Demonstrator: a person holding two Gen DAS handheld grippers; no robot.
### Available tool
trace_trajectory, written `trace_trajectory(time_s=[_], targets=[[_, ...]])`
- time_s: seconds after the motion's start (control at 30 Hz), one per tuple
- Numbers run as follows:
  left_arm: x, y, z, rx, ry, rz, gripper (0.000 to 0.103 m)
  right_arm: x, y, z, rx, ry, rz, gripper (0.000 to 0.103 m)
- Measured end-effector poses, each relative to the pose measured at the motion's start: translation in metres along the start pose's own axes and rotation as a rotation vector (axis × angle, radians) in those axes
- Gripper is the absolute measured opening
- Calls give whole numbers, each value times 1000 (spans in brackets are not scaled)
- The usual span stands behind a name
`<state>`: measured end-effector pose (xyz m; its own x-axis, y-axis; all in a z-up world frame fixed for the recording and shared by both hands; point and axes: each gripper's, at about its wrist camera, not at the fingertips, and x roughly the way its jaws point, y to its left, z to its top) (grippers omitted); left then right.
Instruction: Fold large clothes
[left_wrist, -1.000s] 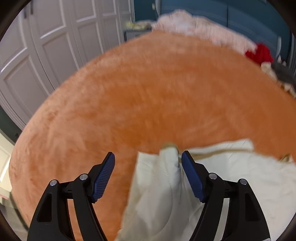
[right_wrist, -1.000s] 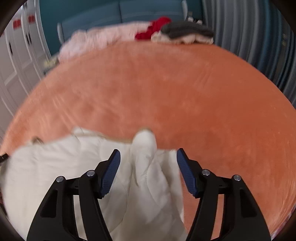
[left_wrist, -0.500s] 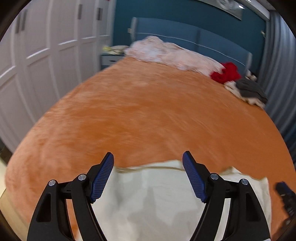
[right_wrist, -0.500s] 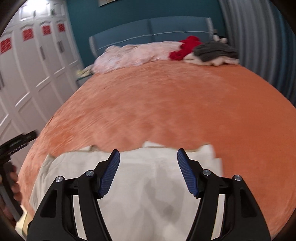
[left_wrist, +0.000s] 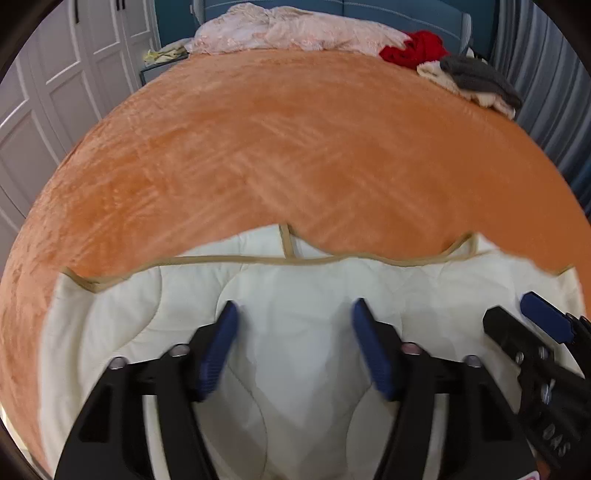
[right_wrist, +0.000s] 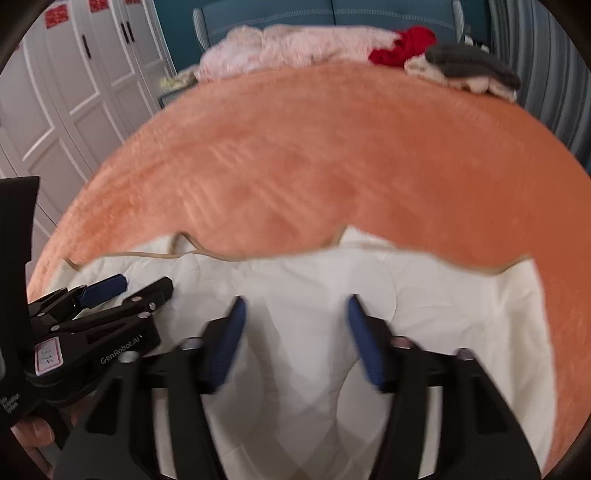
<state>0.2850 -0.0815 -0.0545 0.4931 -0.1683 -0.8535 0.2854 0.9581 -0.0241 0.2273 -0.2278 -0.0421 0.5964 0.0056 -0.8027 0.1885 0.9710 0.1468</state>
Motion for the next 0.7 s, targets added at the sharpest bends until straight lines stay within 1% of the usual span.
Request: trace_trajectory(time_s=[0.03, 0.07, 0.1, 0.13, 0.17, 0.27, 0.4, 0.7], targets=[[3, -1, -2, 5, -8, 6, 42, 6, -1, -2, 5, 11, 7, 33], [6, -3, -4, 12, -12, 7, 36, 10, -2, -3, 6, 16, 11, 25], [8, -4, -3, 17, -11, 2, 19, 15, -1, -5, 4, 23, 16, 22], [13, -4, -4, 15, -6, -13, 4, 19, 0, -7, -4, 27, 14, 17], [16, -3, -4, 10, -5, -23, 2, 21, 0, -8, -11, 30, 11, 14], [26, -2, -6, -7, -6, -52, 0, 35, 3, -12, -27, 47, 1, 11], [35, -7, -9, 4, -20, -38, 0, 47, 3, -14, -29, 52, -4, 9], [44, -6, -11, -2, -42, -39, 0, 56, 1, -17, -23, 35, 2, 6]])
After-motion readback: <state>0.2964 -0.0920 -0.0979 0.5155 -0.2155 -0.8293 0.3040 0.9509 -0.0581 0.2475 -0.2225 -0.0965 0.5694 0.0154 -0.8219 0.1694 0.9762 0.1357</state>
